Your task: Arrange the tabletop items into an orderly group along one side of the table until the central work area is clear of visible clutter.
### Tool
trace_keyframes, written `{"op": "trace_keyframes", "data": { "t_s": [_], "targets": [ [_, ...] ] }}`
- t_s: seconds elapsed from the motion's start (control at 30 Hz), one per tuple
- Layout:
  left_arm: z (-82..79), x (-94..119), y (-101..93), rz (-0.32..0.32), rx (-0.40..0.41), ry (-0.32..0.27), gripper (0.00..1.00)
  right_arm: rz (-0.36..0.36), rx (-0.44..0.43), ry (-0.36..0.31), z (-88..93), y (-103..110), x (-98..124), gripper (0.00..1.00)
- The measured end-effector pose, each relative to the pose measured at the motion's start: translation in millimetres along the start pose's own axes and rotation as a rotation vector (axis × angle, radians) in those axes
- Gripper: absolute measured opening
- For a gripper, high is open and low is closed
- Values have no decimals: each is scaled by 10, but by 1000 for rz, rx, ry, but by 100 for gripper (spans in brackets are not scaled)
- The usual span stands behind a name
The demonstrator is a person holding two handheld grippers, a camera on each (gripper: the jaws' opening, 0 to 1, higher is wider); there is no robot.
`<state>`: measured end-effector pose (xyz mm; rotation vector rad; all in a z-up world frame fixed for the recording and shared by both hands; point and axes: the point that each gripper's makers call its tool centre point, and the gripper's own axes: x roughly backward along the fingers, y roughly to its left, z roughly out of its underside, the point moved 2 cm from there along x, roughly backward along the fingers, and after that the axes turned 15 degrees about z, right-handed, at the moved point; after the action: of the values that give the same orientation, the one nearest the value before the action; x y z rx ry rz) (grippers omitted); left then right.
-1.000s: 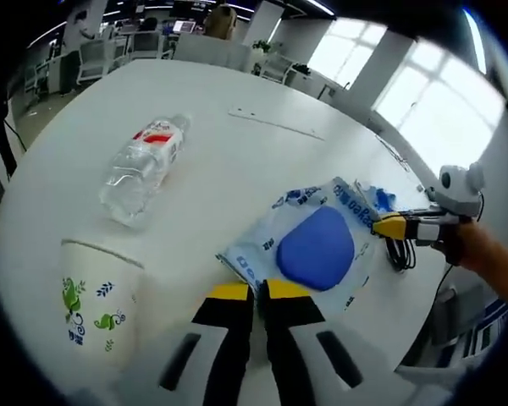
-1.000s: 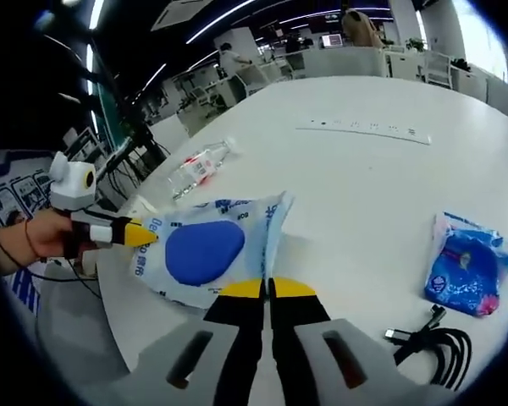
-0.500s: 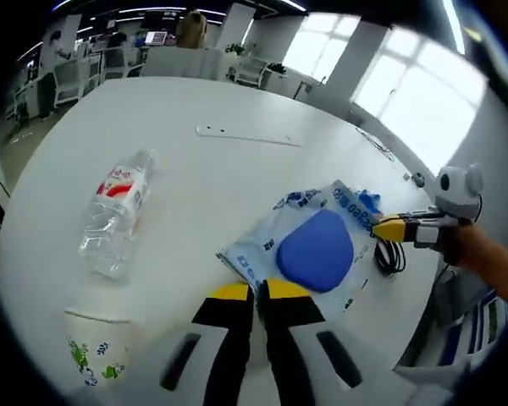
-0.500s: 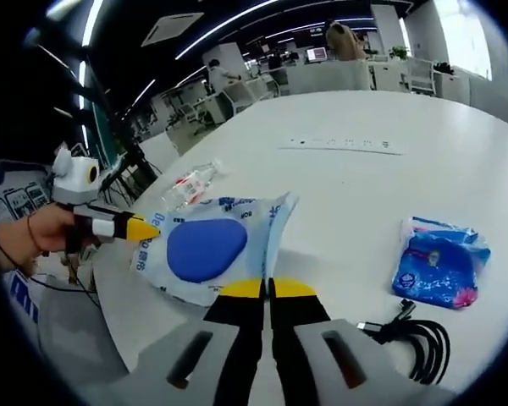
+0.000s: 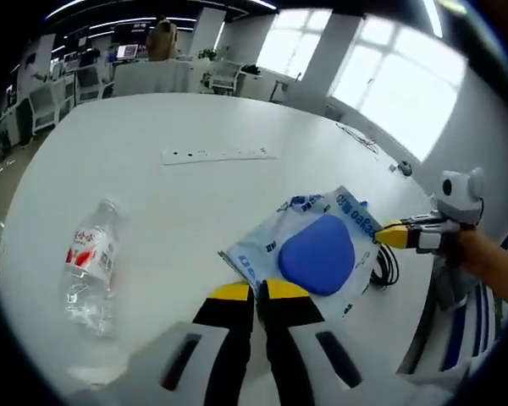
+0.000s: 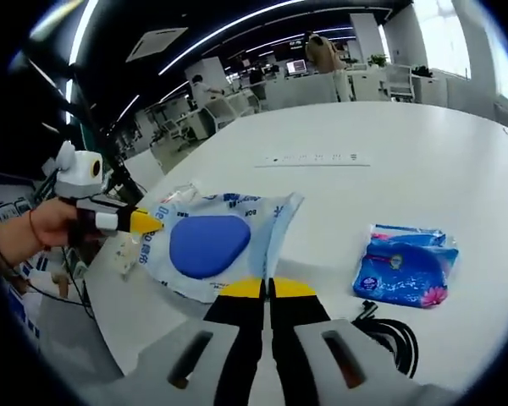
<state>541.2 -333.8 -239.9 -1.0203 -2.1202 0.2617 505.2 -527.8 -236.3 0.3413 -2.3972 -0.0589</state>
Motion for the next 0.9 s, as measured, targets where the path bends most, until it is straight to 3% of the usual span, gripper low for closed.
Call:
{"op": "trace_keyframes", "data": {
  "t_s": [0.37, 0.9],
  "targets": [
    [-230, -248, 60, 25, -51, 29, 0, 57, -31, -11, -50, -156, -95, 0],
    [-164, -716, 298, 50, -36, 91, 0, 148, -67, 52, 124, -443, -503, 0]
  ]
}}
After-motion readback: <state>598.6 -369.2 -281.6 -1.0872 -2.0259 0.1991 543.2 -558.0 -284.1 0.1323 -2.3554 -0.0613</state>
